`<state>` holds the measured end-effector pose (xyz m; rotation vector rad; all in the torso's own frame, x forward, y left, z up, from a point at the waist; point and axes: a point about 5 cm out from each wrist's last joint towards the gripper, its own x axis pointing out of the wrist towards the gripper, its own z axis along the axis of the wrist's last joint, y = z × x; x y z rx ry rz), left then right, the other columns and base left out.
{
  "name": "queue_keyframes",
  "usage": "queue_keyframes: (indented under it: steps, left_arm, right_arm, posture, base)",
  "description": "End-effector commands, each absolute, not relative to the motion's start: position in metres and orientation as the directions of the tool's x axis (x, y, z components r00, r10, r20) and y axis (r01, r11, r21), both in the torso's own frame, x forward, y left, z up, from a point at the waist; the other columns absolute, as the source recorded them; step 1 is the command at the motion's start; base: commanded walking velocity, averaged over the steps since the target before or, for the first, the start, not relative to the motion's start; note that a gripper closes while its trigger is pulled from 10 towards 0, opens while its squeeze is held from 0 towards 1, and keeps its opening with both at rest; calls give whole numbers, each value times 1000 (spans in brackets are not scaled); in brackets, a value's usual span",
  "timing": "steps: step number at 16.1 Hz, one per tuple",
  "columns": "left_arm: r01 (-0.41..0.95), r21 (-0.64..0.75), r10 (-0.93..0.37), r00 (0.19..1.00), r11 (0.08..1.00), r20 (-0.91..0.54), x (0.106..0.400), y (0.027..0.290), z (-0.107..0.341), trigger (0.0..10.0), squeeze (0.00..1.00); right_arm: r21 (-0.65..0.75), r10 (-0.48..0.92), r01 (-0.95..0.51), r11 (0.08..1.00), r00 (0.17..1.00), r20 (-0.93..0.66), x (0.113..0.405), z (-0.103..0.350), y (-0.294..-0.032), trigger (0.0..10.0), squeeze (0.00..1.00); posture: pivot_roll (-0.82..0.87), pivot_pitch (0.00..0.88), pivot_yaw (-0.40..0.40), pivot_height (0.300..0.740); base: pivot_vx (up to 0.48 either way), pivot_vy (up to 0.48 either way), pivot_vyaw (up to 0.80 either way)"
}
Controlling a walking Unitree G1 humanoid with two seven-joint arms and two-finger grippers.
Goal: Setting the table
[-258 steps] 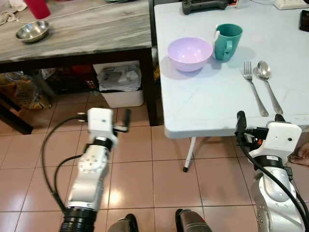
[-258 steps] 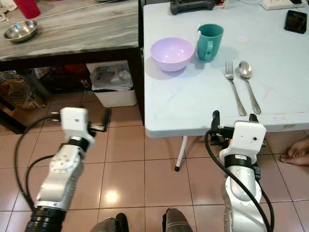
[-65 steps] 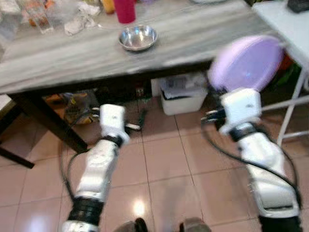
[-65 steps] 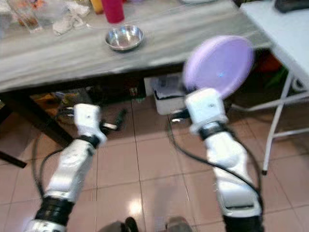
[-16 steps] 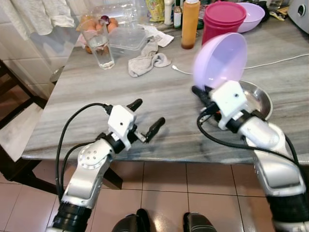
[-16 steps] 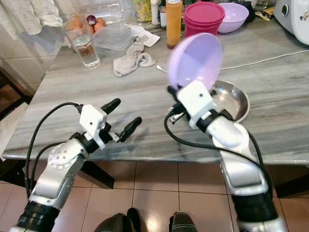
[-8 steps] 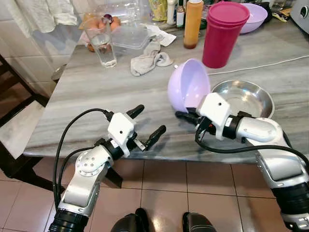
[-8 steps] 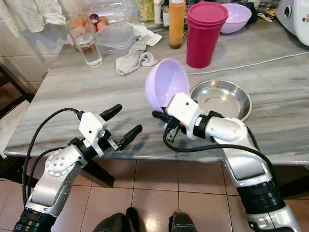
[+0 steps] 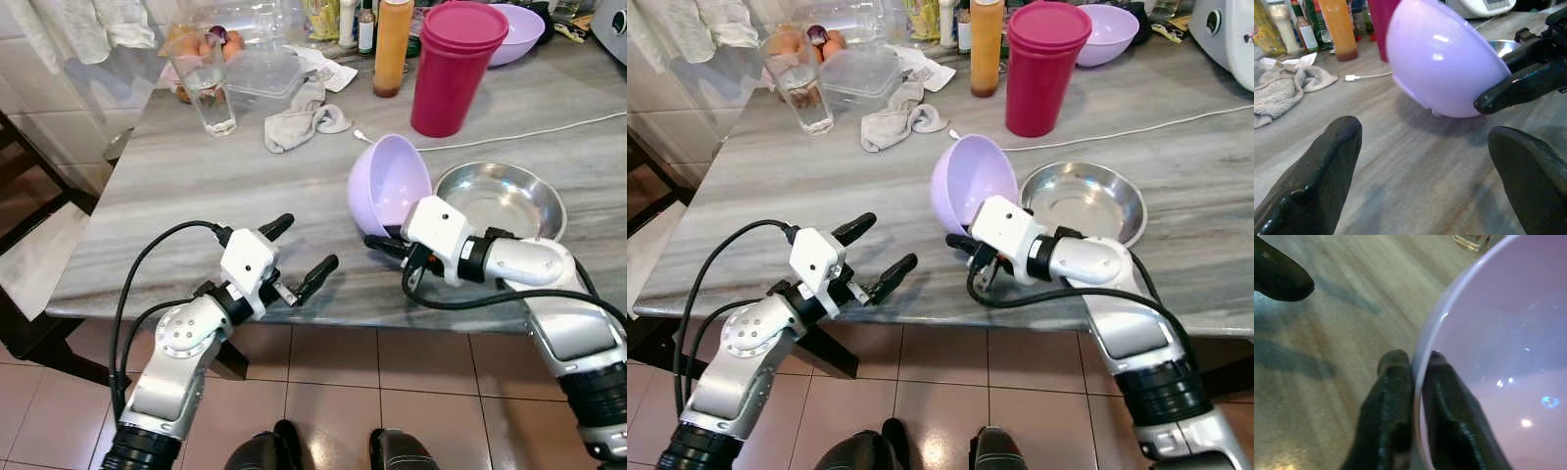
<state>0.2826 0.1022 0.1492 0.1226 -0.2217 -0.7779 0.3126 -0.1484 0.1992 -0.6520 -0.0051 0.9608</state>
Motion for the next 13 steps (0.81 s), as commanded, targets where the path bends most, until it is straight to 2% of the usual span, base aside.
queue_keyframes:
  steps: [1,9,13]
  left_arm:
    - [679,202,-707,694,705,137,282,103,149,10000,0]
    - [674,203,-701,703,710,117,283,105,147,10000,0]
    - [674,204,-701,704,710,111,284,104,146,10000,0]
  right_arm:
    - [-543,765,-751,376,582,-274,313,203,-147,10000,1000]
    - [-656,758,-667,352,615,-218,319,218,-143,10000,1000]
    - [-686,756,-625,372,633,-167,320,230,-141,10000,1000]
  posture:
    - [-302,233,113,740]
    - [-295,231,117,740]
    - [-295,225,121,740]
  base:
    - [0,0,0]
    - [0,0,0]
    - [0,0,0]
